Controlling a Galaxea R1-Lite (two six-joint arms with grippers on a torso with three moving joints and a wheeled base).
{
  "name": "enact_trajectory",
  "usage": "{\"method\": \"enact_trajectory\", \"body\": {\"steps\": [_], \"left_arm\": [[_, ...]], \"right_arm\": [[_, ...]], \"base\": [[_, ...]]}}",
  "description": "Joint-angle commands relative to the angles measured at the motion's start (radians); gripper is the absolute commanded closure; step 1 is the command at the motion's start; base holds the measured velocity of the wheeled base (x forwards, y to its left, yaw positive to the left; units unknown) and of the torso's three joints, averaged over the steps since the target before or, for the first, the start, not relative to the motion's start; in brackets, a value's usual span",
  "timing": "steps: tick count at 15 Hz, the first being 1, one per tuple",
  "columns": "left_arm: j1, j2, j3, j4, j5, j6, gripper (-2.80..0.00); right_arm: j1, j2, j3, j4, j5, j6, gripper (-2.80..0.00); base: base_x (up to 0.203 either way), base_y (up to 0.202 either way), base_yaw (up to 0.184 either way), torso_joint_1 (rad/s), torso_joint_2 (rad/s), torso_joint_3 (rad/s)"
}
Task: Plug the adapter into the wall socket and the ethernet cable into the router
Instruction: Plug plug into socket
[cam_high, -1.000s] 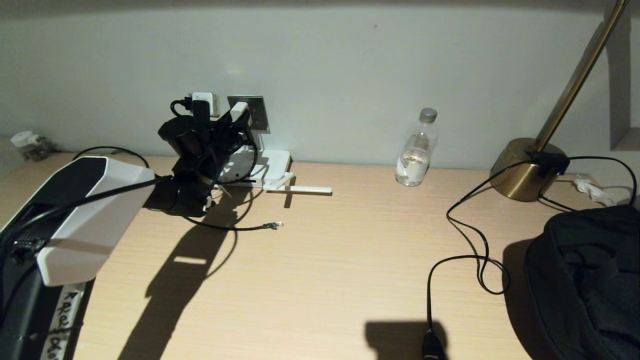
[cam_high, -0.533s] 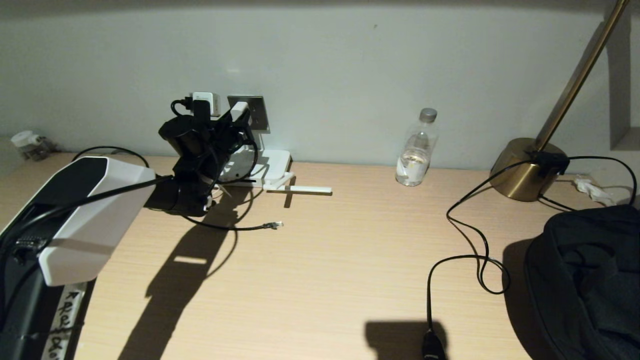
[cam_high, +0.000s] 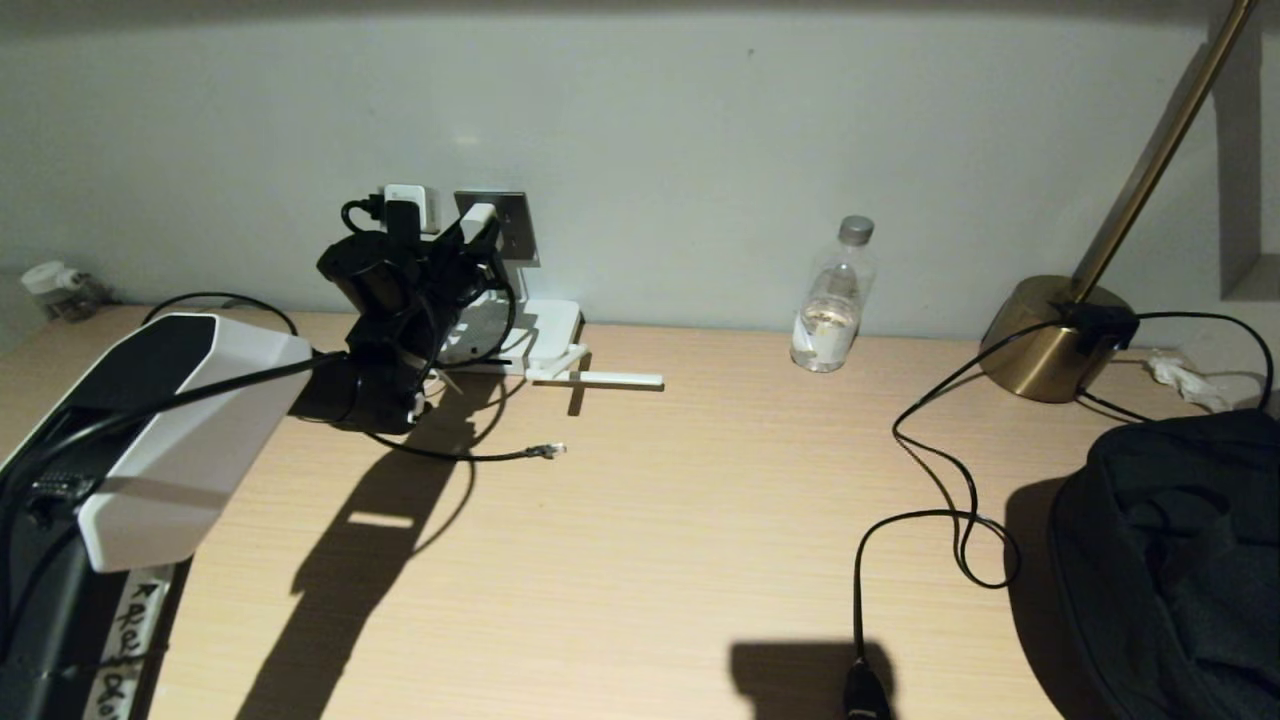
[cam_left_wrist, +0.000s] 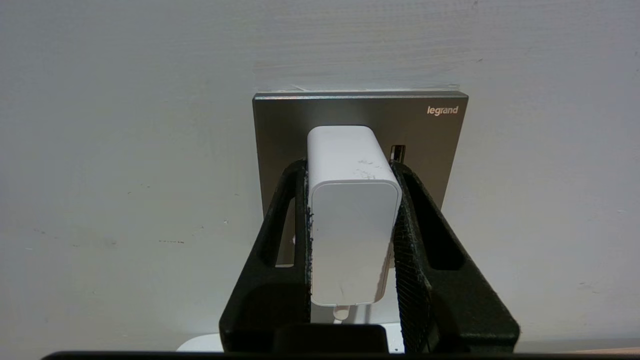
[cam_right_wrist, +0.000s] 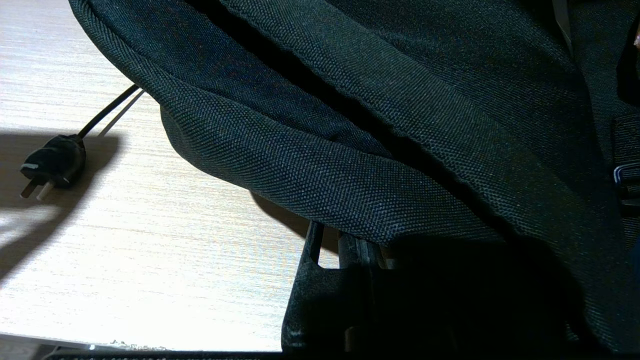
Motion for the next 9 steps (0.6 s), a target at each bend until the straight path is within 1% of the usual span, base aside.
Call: {"method": "enact_trajectory", "body": {"steps": [1,9], "left_arm": [[0.0,0.001,0.001,-0.005,0.0,0.0,0.0],[0.0,-0.005,0.022,-0.013,0.006,0.0,0.0]], "right_arm": [[0.0,0.0,0.0,0.0,0.0,0.0,0.0],[0.0,0.0,0.0,0.0,0.0,0.0,0.0]], "base": [[0.0,0.0,0.0,0.0,0.0,0.0],[0.0,0.0,0.0,0.0,0.0,0.0]]}}
